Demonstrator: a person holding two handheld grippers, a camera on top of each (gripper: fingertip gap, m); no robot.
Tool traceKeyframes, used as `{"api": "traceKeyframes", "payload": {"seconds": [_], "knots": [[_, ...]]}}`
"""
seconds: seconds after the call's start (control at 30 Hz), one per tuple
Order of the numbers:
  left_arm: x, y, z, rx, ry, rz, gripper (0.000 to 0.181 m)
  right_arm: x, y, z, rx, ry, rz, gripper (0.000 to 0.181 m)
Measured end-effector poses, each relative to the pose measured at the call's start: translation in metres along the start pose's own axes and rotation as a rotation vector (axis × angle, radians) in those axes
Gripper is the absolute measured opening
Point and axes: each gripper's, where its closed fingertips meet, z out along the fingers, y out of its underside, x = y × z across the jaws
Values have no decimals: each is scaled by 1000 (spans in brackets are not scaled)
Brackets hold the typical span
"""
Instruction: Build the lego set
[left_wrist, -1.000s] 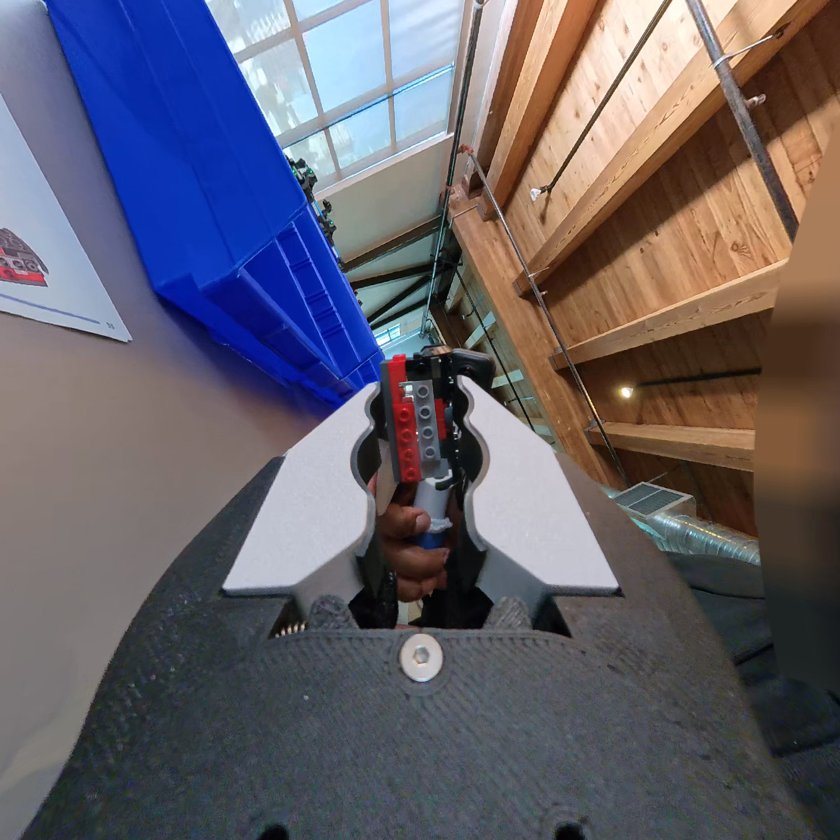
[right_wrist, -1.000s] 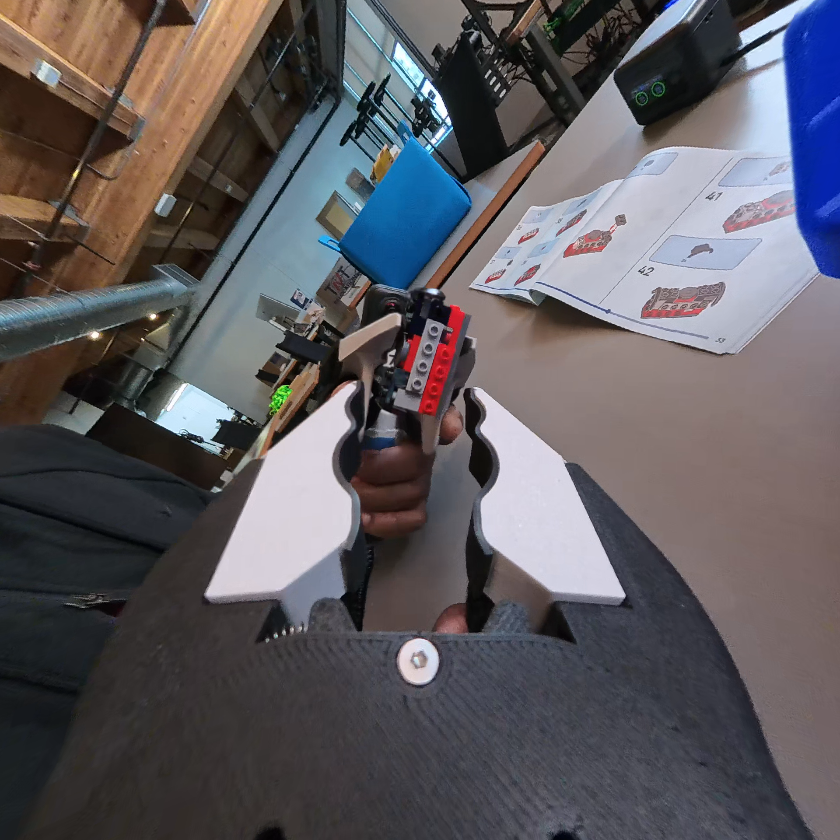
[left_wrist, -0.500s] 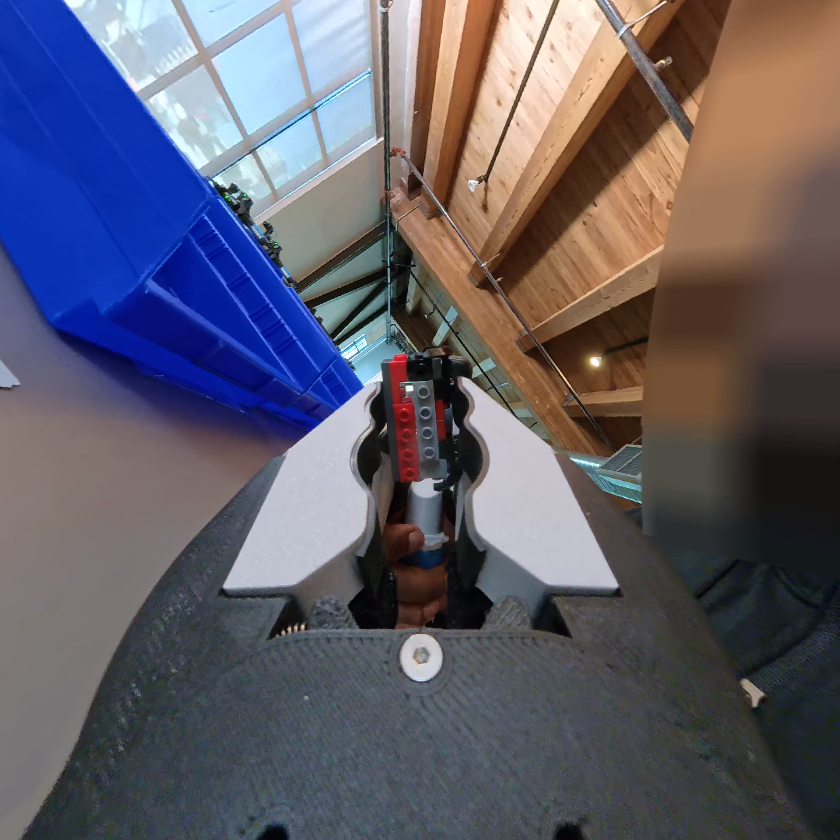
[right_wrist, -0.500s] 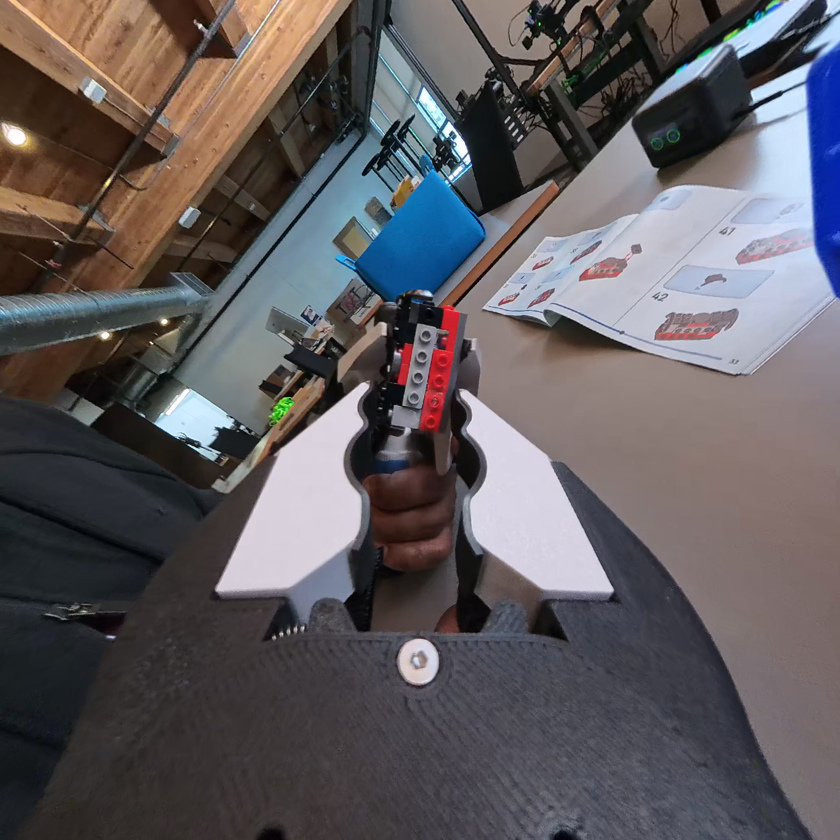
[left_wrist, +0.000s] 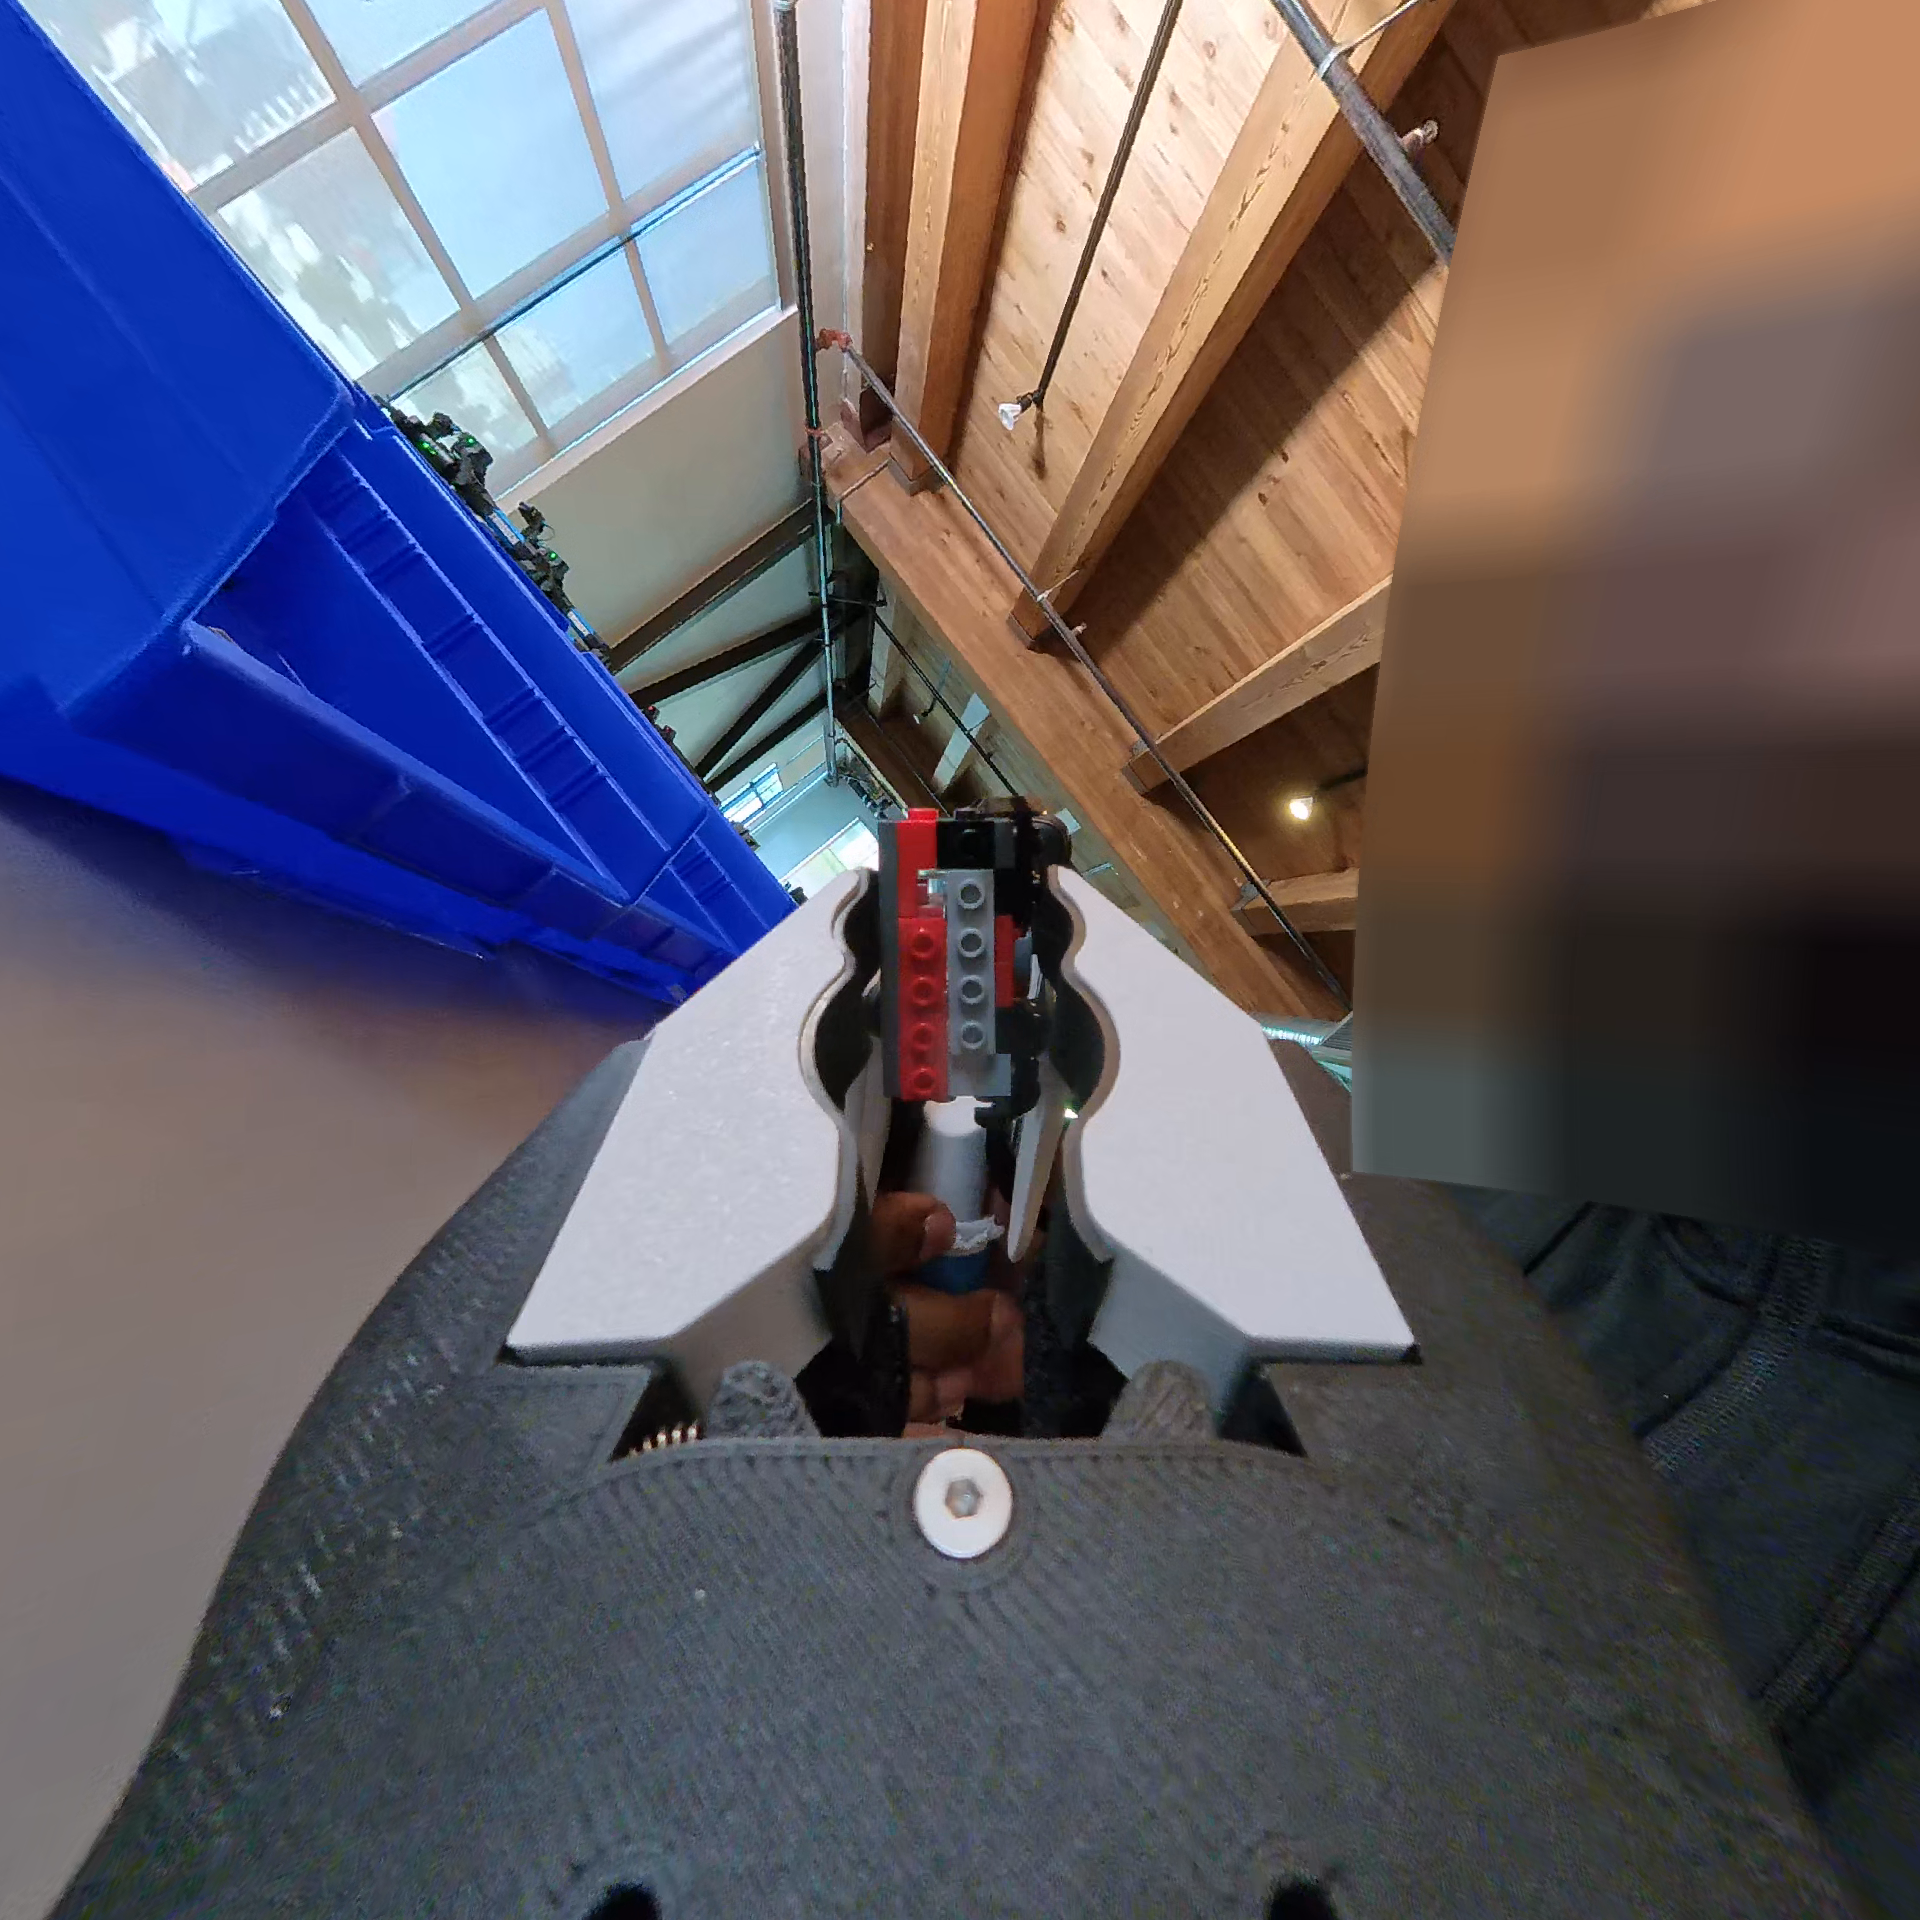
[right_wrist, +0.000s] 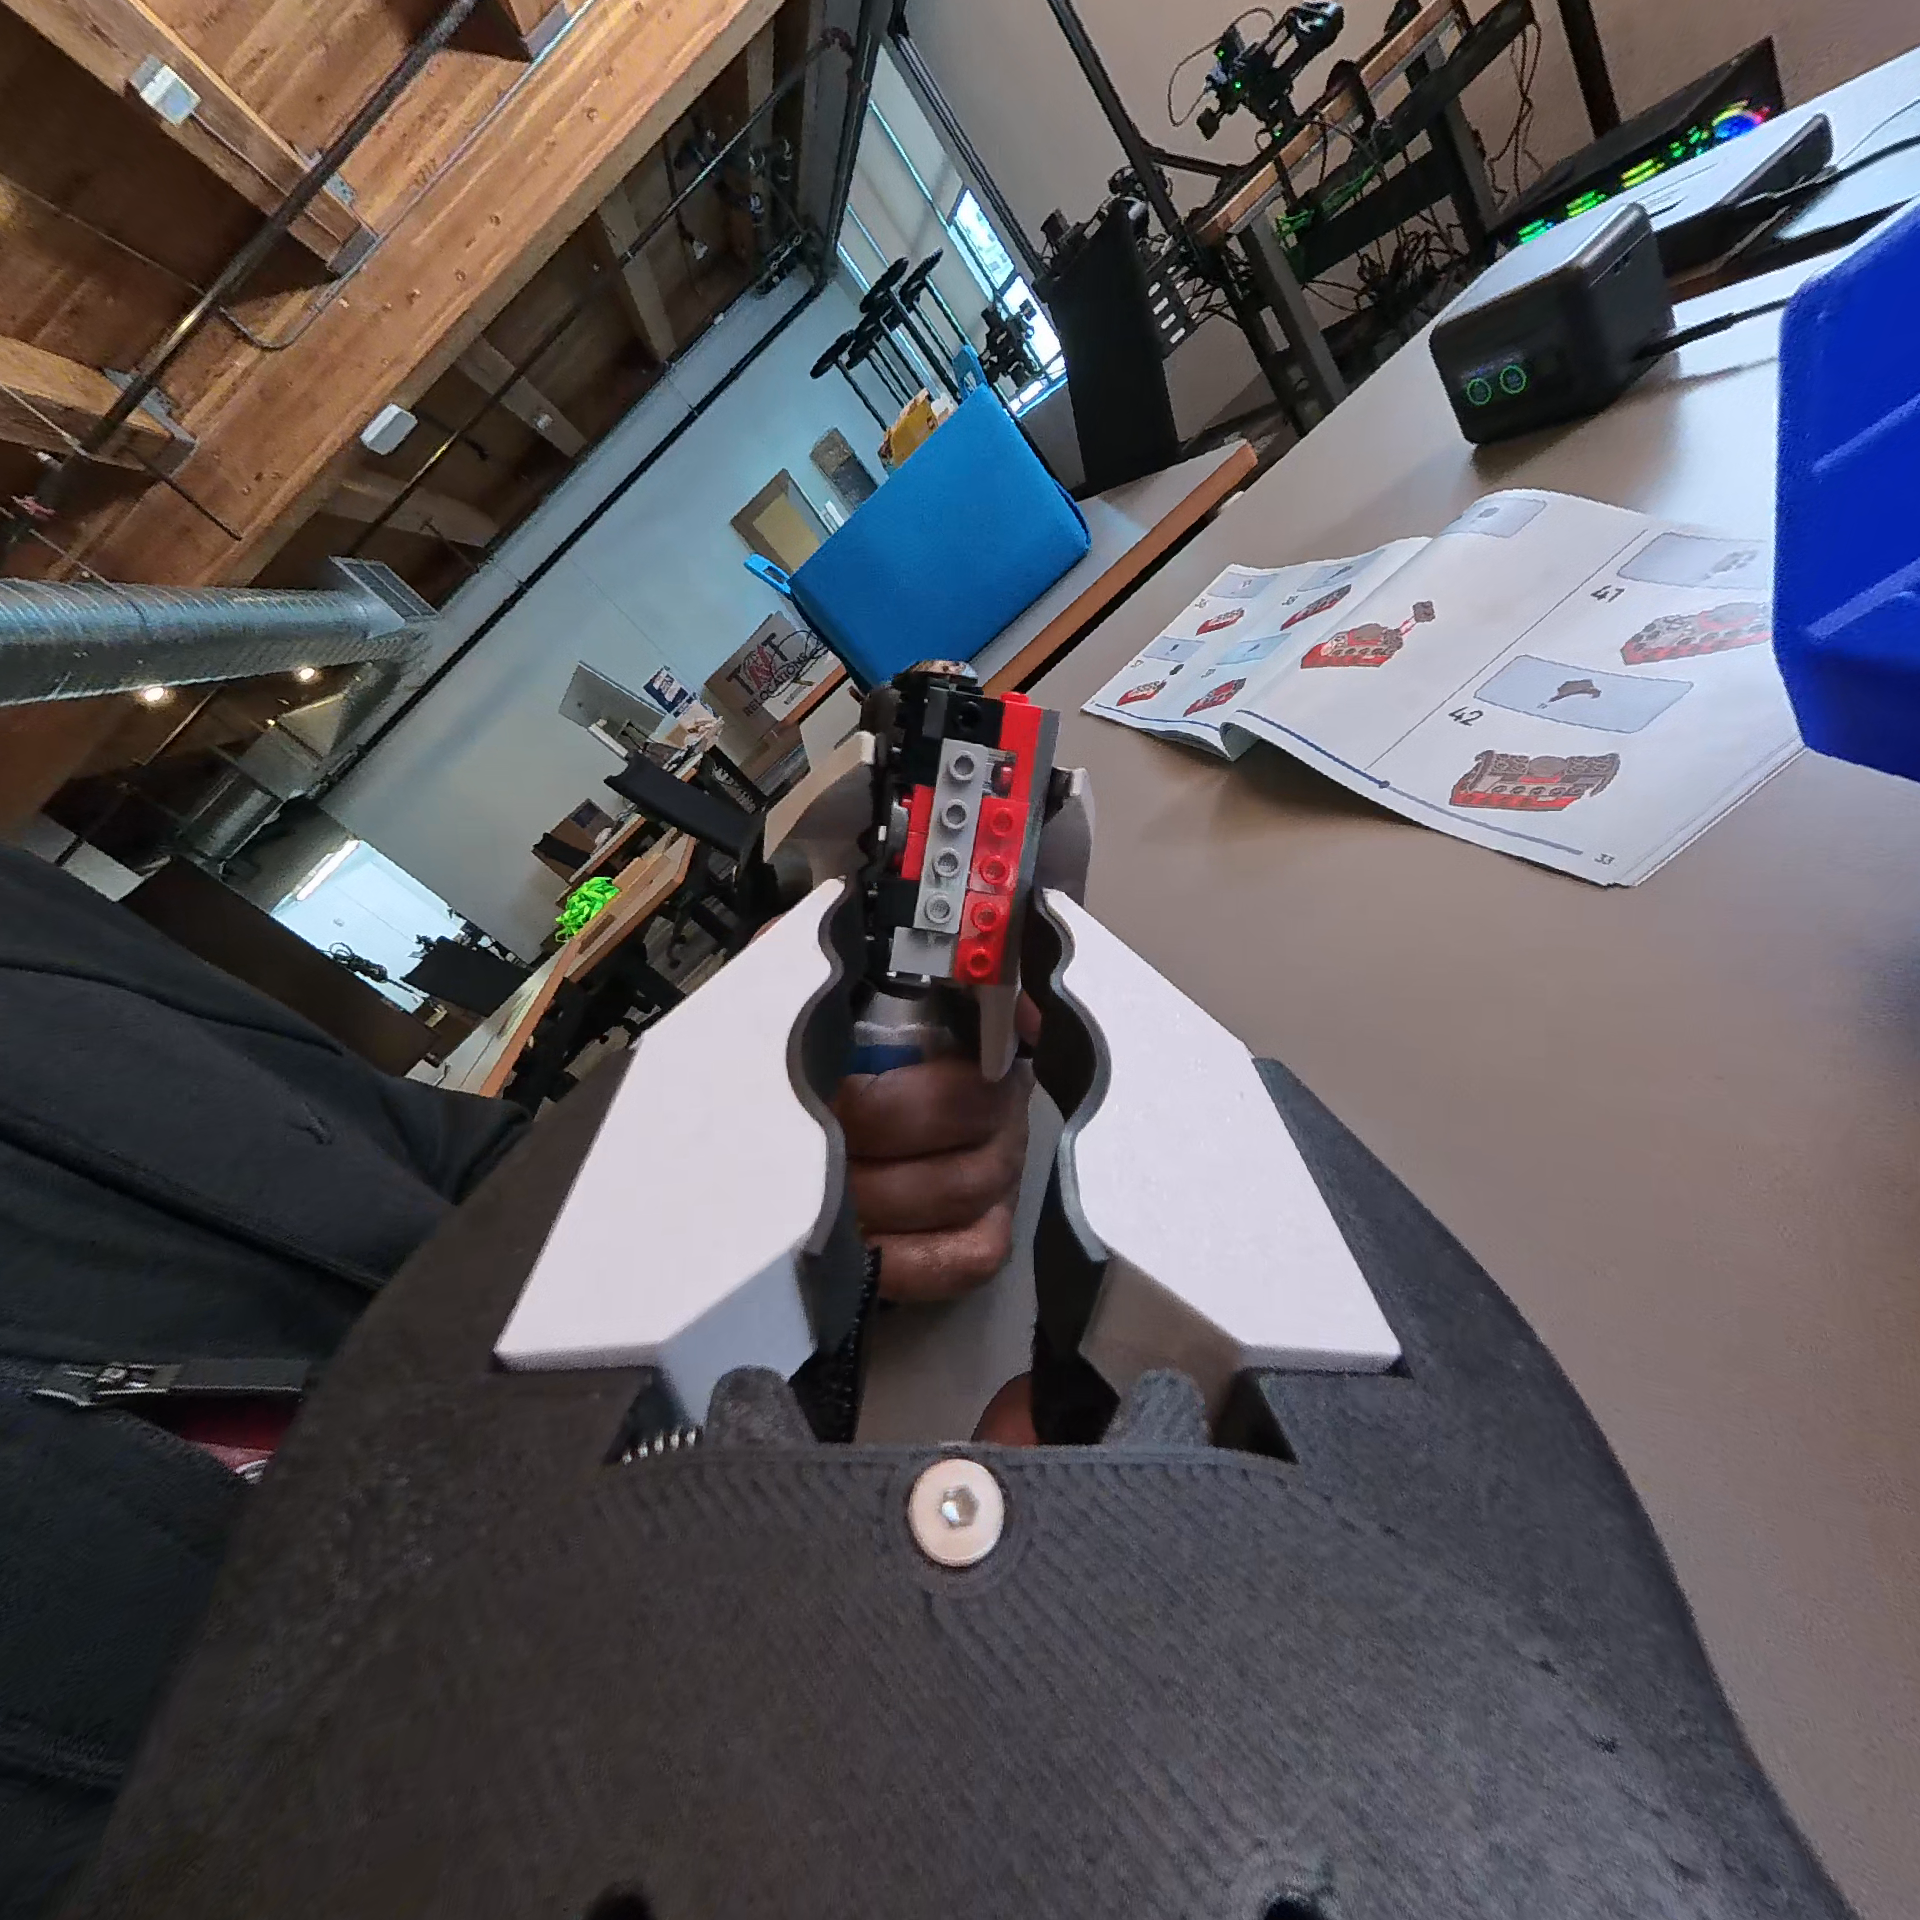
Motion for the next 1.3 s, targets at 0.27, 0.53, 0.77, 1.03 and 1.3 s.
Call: {"api": "traceKeyframes", "payload": {"seconds": [0.27,0.53,0.77,1.03,1.3], "knots": [[-2,2,1,-5,-29,33,29,1,1,-1,-3,27,-13,28],[-8,3,-1,-37,-137,101,30,2,3,1,27,-45,72,29],[-19,-9,-6,41,-232,-4,29,8,4,3,61,-55,103,56],[-35,-30,-29,174,-252,-323,29,12,-2,-6,48,83,-390,60],[-32,-35,-41,211,-222,-467,29,7,1,10,-170,162,-1232,53]]}}
